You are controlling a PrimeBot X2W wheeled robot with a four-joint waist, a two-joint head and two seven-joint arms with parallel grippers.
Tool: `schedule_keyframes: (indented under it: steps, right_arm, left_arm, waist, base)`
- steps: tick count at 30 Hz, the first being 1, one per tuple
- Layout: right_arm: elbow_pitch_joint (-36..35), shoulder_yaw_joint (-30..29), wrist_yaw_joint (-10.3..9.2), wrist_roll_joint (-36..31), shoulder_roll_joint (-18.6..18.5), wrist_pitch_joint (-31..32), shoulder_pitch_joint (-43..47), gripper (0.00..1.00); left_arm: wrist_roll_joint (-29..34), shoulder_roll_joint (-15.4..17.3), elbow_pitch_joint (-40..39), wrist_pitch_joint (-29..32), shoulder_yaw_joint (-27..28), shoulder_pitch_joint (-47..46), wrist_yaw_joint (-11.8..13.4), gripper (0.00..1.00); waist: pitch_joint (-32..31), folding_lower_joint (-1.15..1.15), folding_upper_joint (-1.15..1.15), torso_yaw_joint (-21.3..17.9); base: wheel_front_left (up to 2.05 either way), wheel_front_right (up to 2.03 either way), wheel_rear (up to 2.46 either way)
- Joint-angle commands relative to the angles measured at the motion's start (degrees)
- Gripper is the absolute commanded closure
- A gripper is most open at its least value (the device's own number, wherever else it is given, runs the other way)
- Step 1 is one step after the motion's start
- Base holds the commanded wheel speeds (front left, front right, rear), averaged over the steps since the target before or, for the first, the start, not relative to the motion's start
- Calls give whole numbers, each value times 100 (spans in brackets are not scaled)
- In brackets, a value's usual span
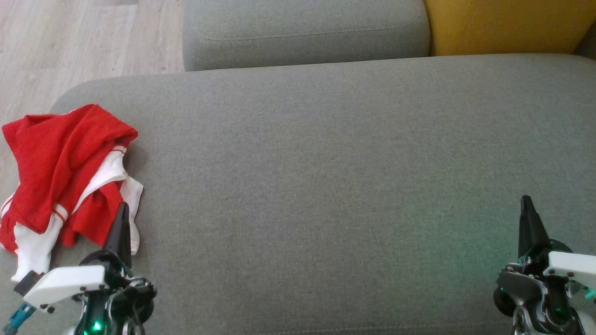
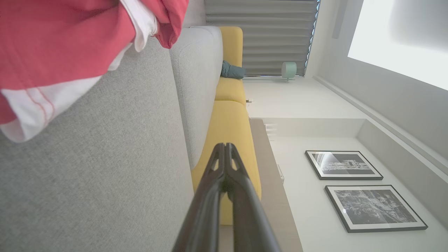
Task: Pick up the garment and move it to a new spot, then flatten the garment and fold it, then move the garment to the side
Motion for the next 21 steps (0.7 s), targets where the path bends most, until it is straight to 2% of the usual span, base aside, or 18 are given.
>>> schedule_keyframes:
  steps: [1,15,16,21]
  right_arm:
    - [-177,118,-4,-15,-30,32,-307,100]
    - [-177,118,-4,-15,-30,32,-307,100]
    - [-1,0,0,0,0,1,-1,0]
    - [68,57,0,-19,9,-38,27,0]
  left_arm:
    - [-26,49,-175,42,198,-319,-42,100]
    - [-26,49,-175,42,198,-319,-42,100]
    - [0,0,-1,0,0,-1,0,0]
    - [13,-7,77,-43,-37,32,3,0]
  waist:
    - [0,0,0,0]
    - [0,0,0,0]
    - [0,0,0,0]
    - [1,0,0,1]
  base:
    - [0,0,0]
    - [0,0,0]
    - [0,0,0]
    - [0,0,0]
